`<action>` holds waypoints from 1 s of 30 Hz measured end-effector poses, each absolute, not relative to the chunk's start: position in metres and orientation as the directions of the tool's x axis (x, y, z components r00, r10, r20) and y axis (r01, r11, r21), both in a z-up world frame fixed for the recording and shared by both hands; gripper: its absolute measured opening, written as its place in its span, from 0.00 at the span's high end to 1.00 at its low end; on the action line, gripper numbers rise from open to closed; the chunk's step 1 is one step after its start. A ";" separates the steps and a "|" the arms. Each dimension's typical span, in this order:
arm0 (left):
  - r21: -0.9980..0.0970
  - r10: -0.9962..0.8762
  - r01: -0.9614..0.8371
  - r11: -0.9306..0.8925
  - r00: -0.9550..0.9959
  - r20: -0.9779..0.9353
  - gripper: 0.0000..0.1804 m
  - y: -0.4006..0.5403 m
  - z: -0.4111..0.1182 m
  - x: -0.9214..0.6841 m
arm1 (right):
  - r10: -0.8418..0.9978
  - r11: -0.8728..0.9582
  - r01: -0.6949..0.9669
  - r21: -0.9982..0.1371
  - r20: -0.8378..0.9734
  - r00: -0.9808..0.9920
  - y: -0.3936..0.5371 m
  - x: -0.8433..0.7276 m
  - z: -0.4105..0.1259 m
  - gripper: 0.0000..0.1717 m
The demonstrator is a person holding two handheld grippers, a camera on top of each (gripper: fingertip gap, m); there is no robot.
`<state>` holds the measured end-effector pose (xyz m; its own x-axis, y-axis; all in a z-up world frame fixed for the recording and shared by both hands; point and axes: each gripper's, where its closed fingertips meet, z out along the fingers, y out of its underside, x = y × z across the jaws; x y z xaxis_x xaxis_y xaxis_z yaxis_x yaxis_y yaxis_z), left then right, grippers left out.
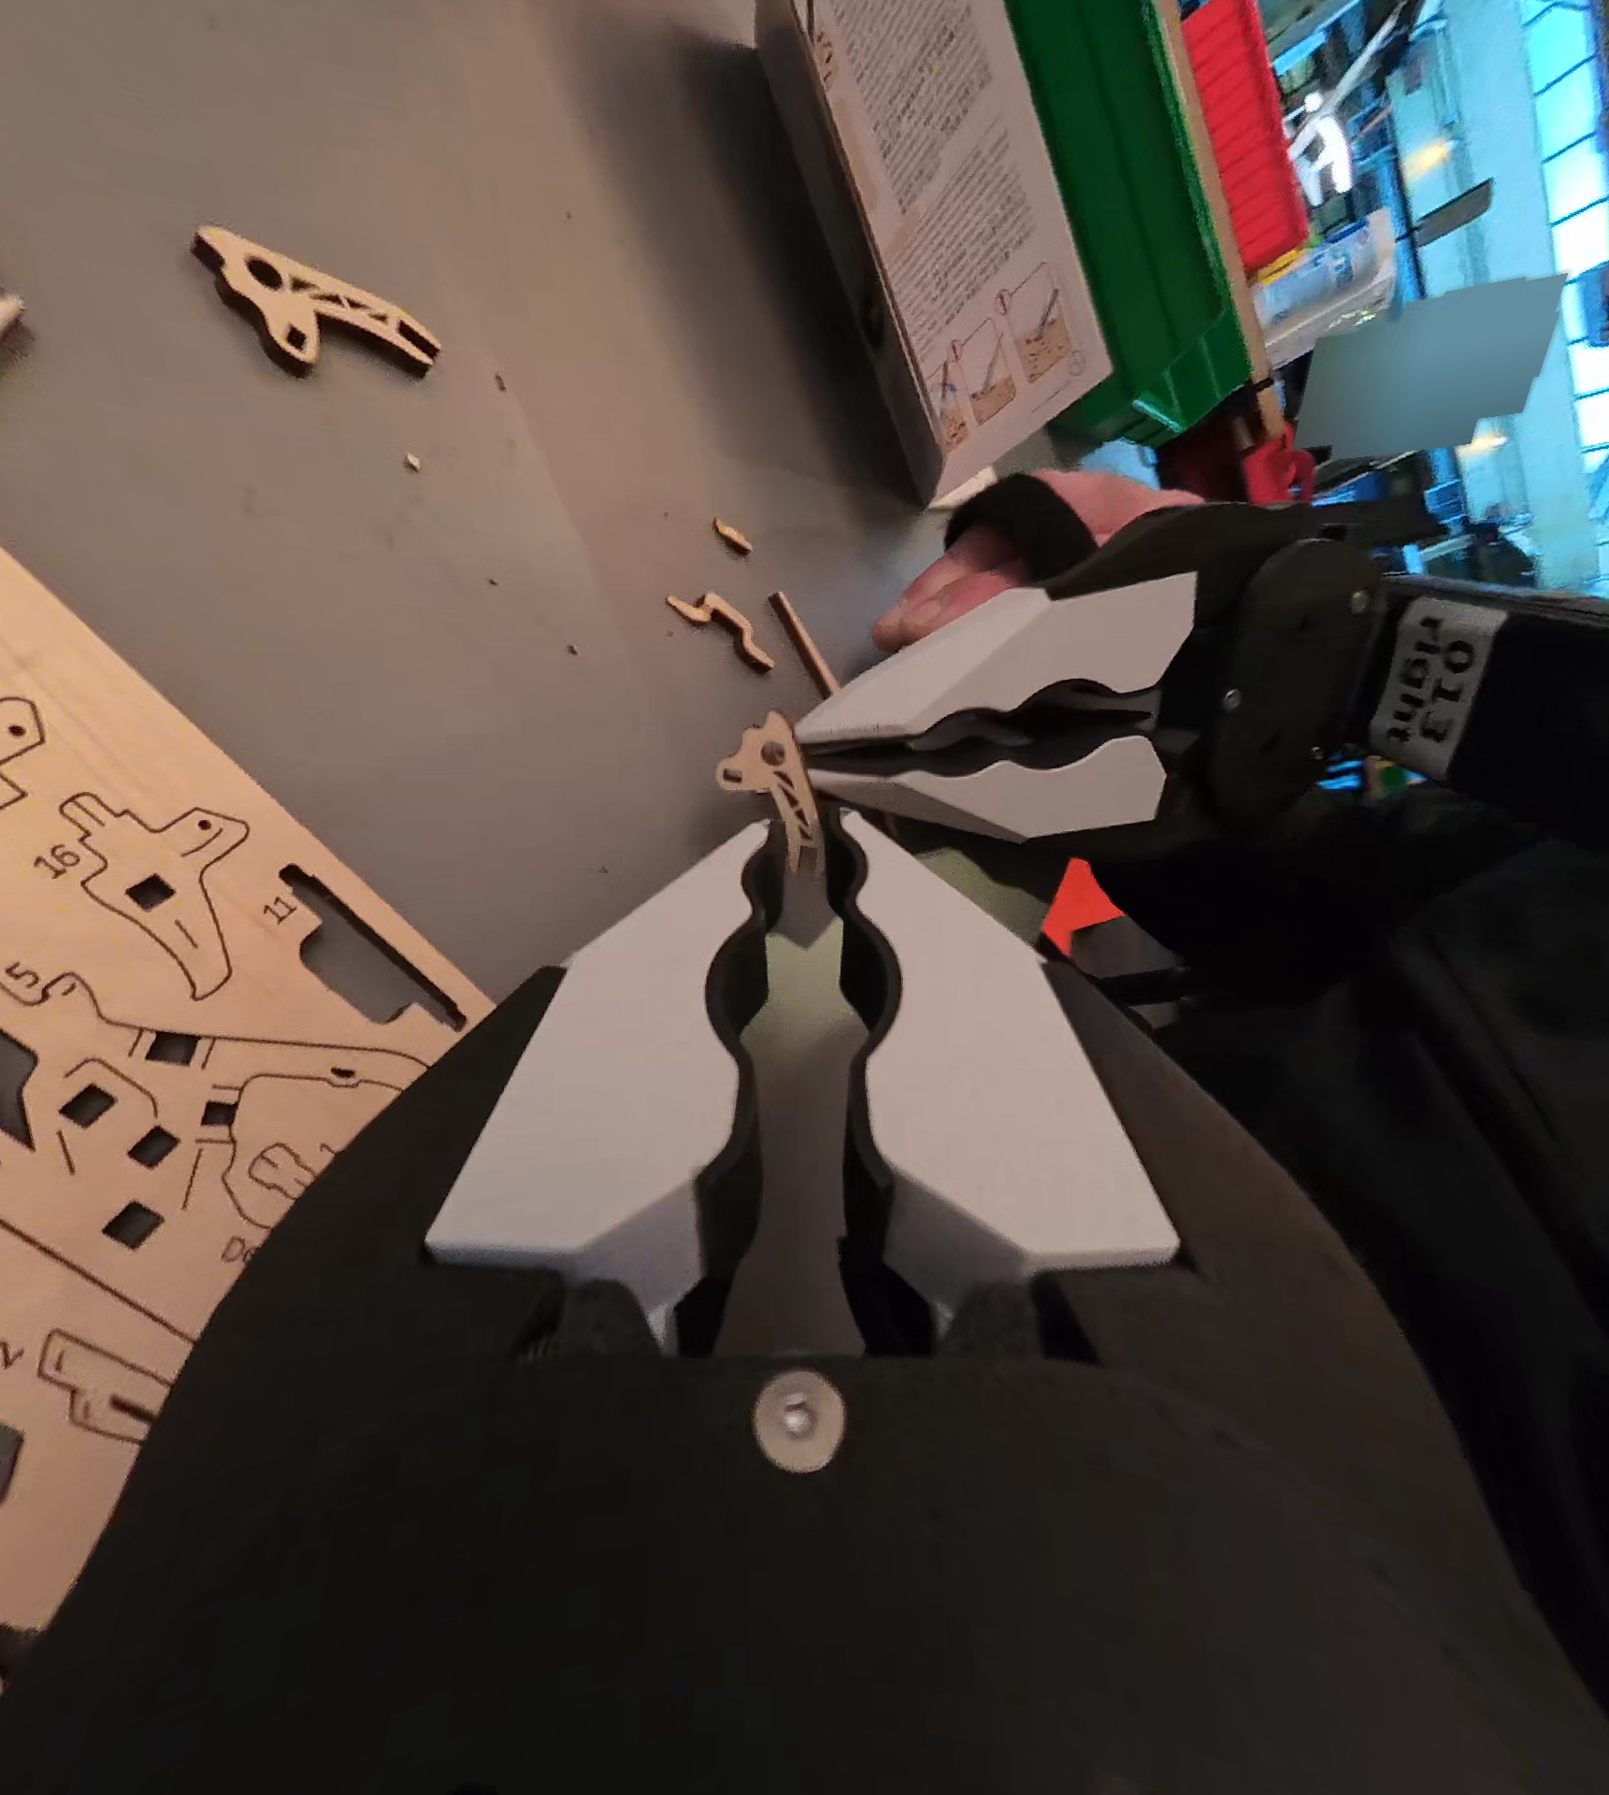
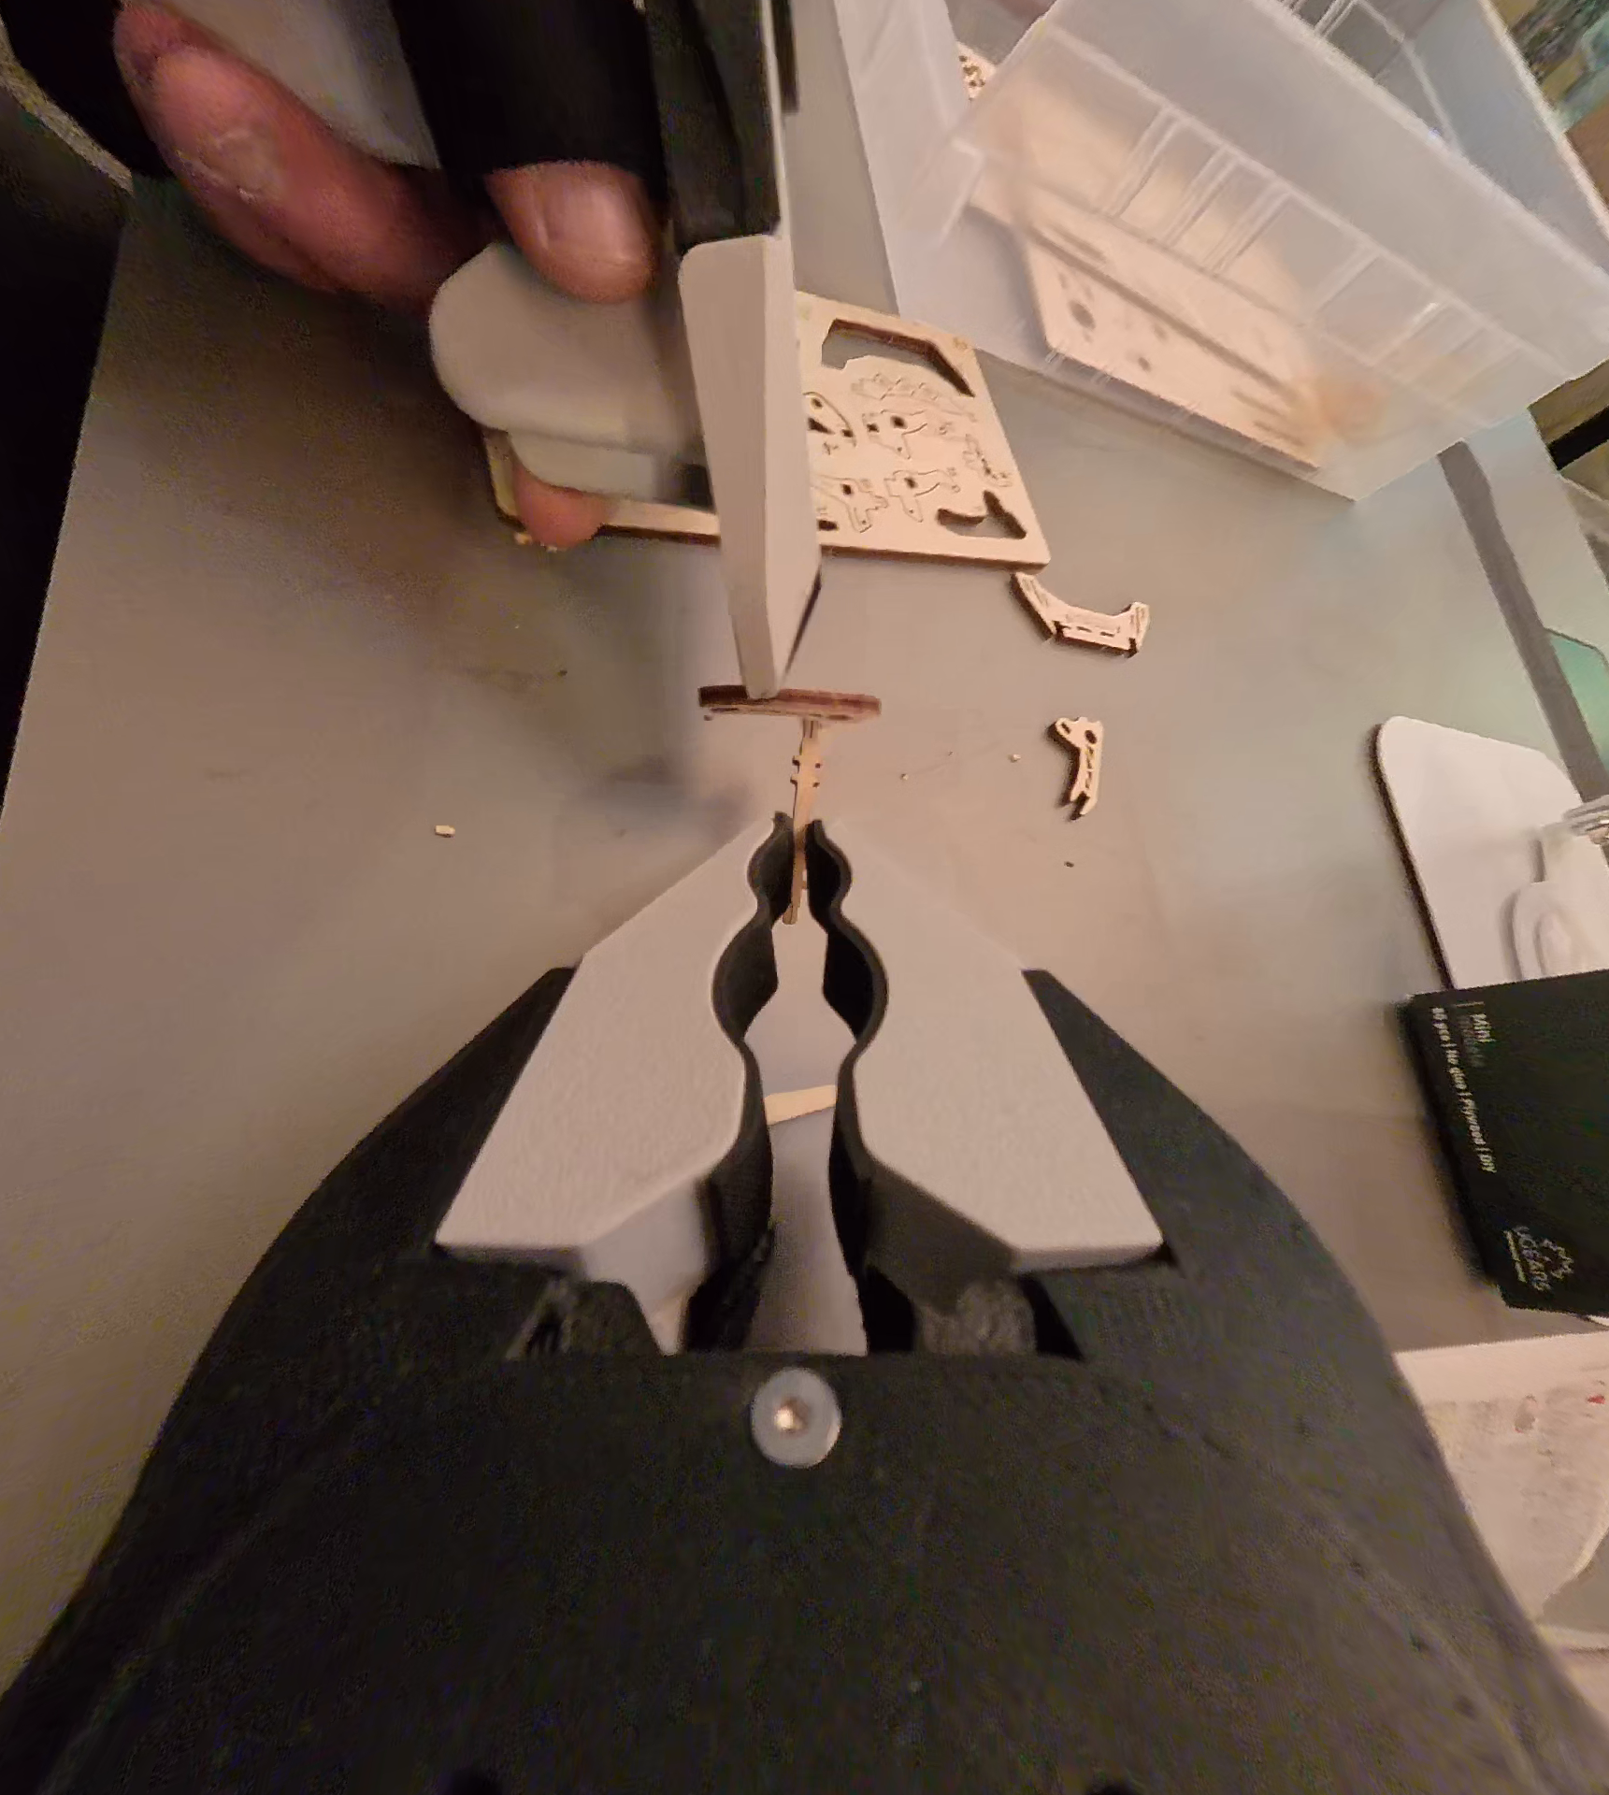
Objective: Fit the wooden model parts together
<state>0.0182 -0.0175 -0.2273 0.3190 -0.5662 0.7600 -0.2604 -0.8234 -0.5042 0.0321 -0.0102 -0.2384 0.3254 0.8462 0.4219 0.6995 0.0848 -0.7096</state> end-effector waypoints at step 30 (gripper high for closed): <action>-0.576 -0.842 -0.755 -0.312 0.501 -0.201 0.96 -0.006 -0.253 0.021 | 0.867 -0.062 0.623 -0.780 0.267 0.420 -0.010 0.027 -0.236 1.00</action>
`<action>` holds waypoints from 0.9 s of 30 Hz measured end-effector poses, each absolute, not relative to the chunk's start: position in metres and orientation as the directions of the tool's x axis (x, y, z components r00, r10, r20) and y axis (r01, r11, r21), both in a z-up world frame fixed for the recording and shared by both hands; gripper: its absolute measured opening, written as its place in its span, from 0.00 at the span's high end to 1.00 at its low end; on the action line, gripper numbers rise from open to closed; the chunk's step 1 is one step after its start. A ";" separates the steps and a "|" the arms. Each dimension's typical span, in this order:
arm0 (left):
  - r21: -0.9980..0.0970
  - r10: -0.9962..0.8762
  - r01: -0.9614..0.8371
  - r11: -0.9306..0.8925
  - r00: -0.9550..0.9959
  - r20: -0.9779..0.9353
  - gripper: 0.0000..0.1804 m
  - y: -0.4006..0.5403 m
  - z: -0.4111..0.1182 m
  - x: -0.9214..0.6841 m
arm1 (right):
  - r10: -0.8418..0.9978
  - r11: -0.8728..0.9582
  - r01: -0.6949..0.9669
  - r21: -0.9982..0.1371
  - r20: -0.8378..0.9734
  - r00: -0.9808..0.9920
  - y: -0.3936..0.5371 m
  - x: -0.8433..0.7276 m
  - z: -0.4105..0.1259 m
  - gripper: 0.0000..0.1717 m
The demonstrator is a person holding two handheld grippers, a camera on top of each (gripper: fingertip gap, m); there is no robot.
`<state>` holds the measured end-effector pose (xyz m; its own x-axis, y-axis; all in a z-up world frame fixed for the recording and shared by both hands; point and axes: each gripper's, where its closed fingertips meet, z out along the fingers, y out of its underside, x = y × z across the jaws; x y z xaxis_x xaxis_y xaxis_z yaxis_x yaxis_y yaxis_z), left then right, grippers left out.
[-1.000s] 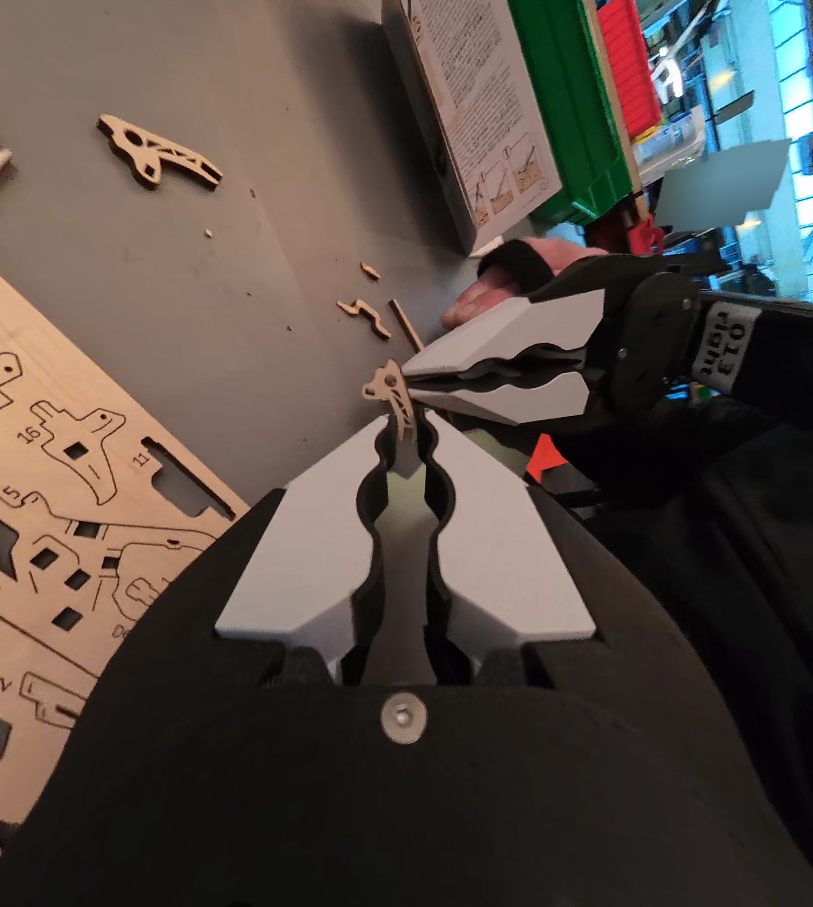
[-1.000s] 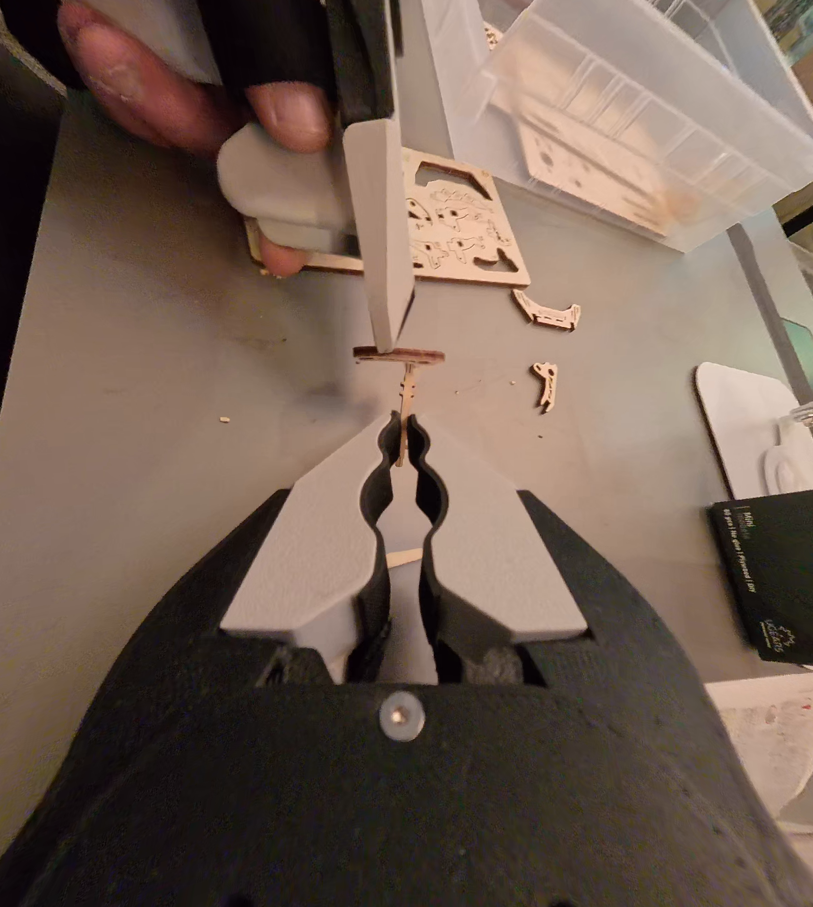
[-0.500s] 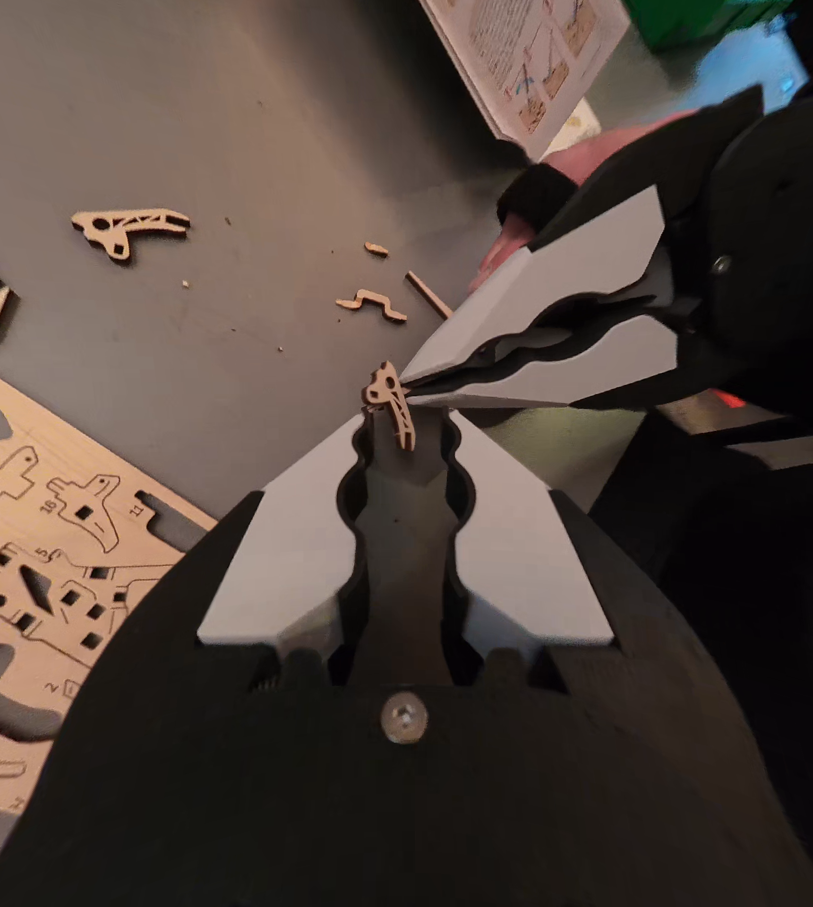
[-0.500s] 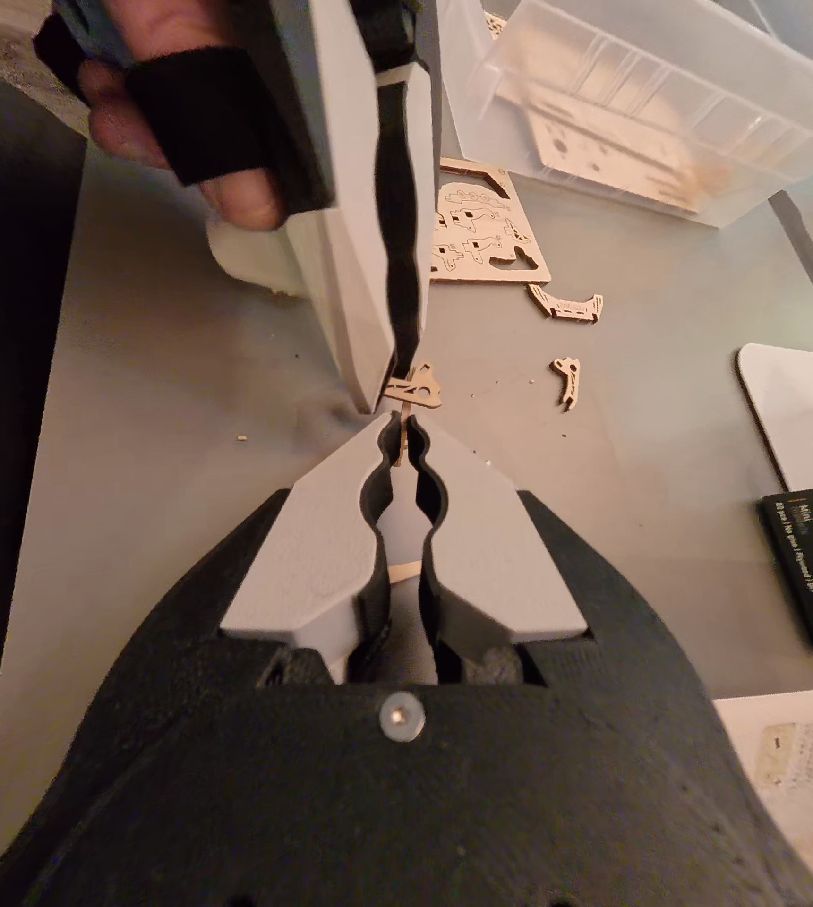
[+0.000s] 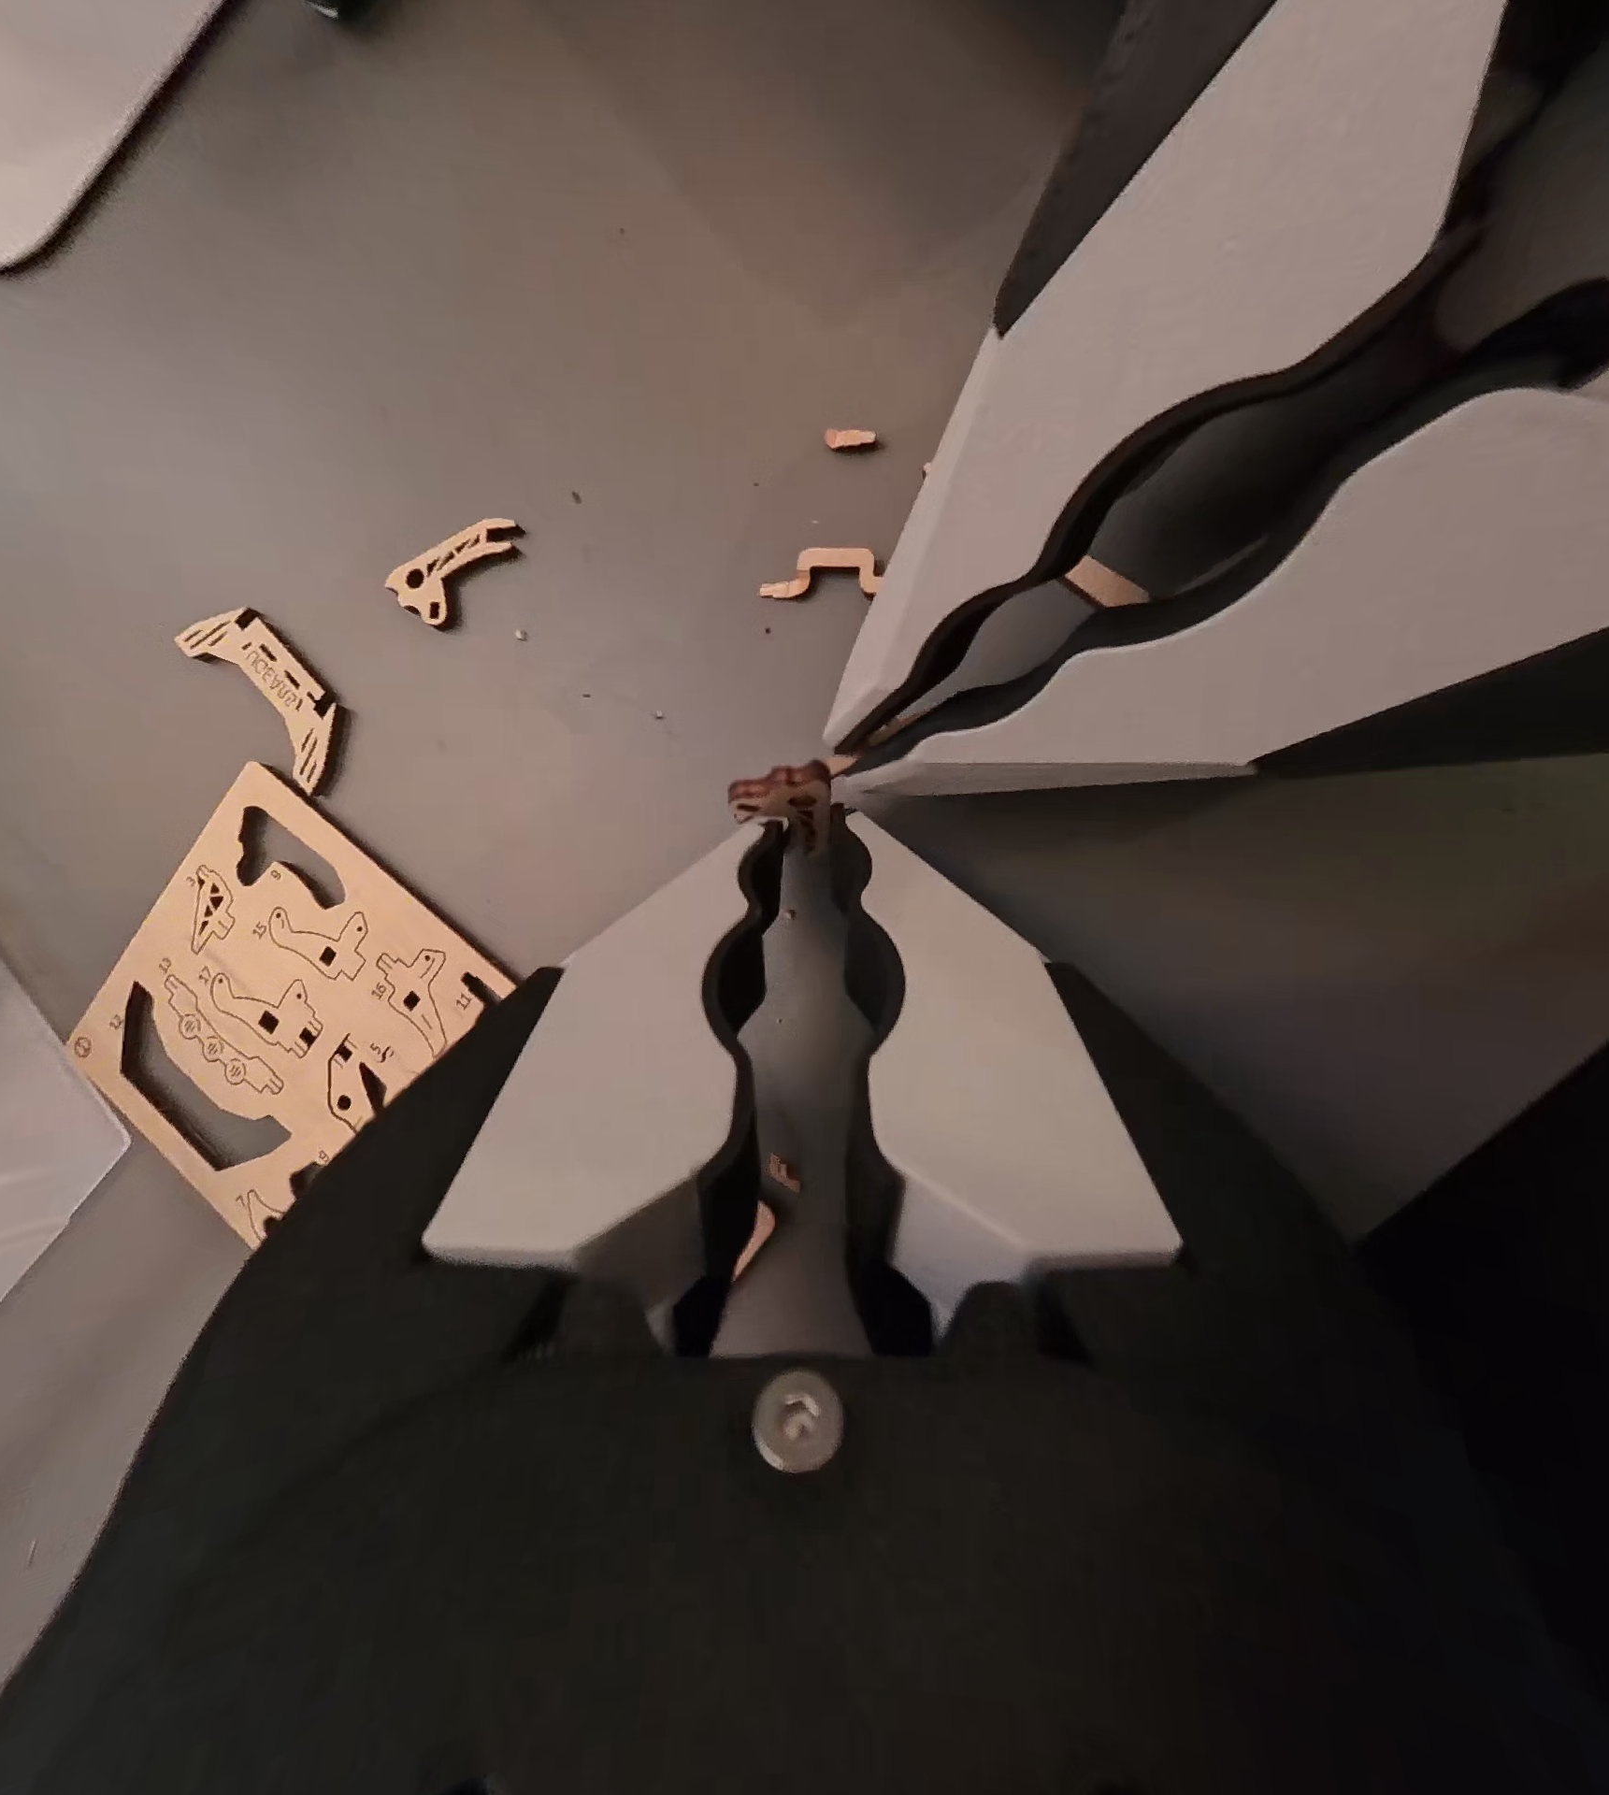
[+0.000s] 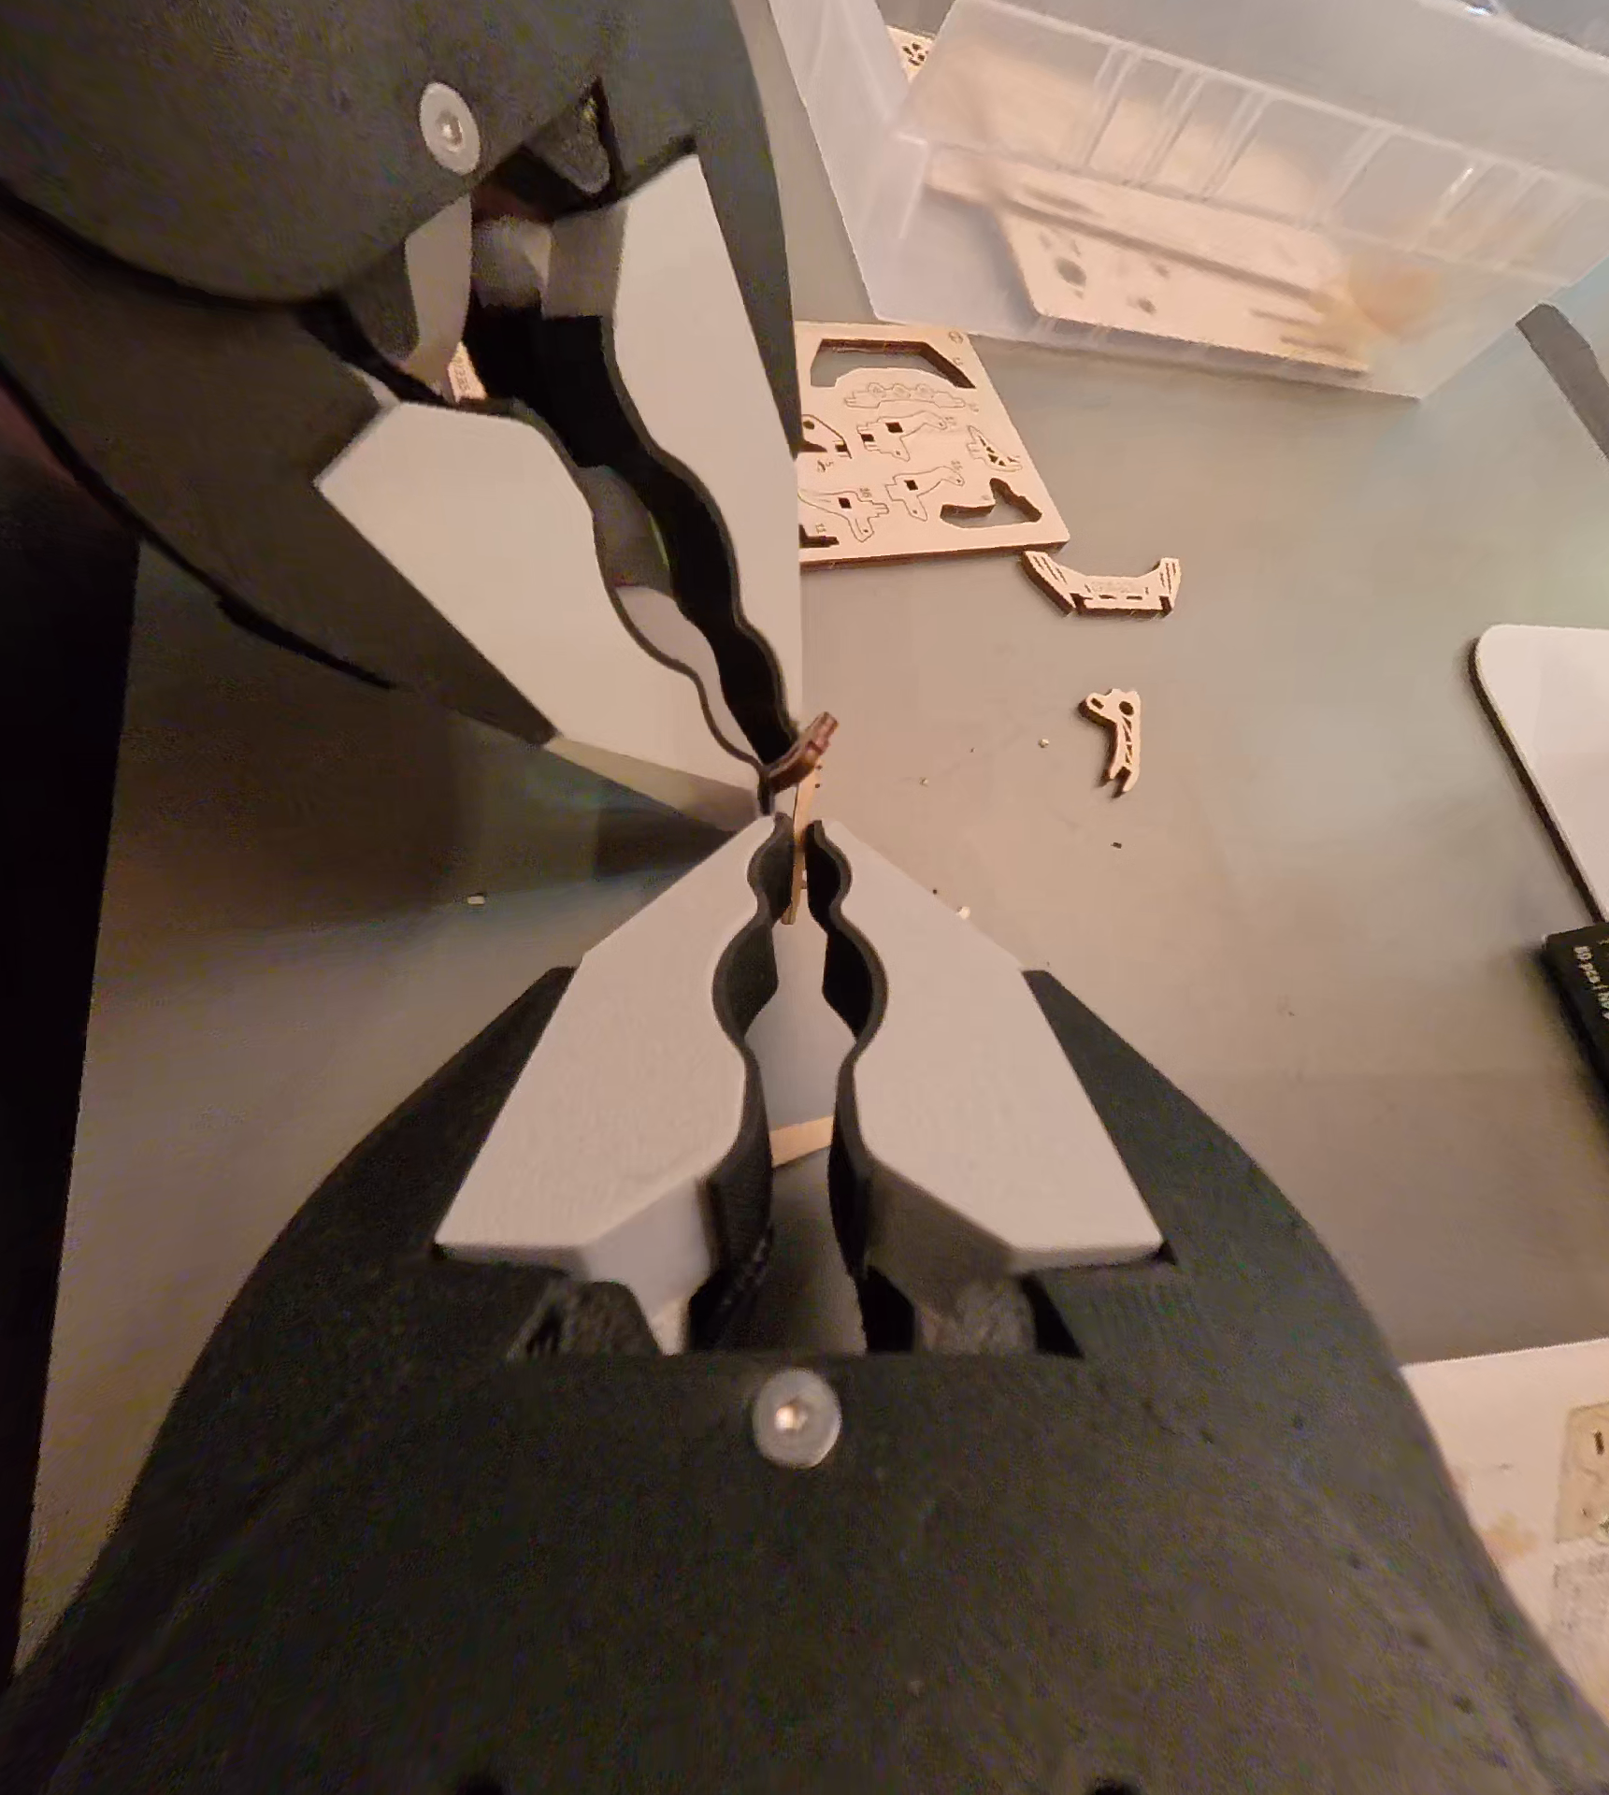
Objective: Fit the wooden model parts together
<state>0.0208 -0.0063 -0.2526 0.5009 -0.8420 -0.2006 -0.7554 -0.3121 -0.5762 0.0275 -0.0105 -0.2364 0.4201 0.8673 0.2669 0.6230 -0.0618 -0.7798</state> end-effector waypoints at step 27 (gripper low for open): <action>-0.696 -0.853 -0.543 -0.470 0.075 0.517 0.96 -0.055 -0.221 0.021 | 0.786 0.350 0.688 -0.636 0.599 0.154 -0.028 0.023 -0.212 1.00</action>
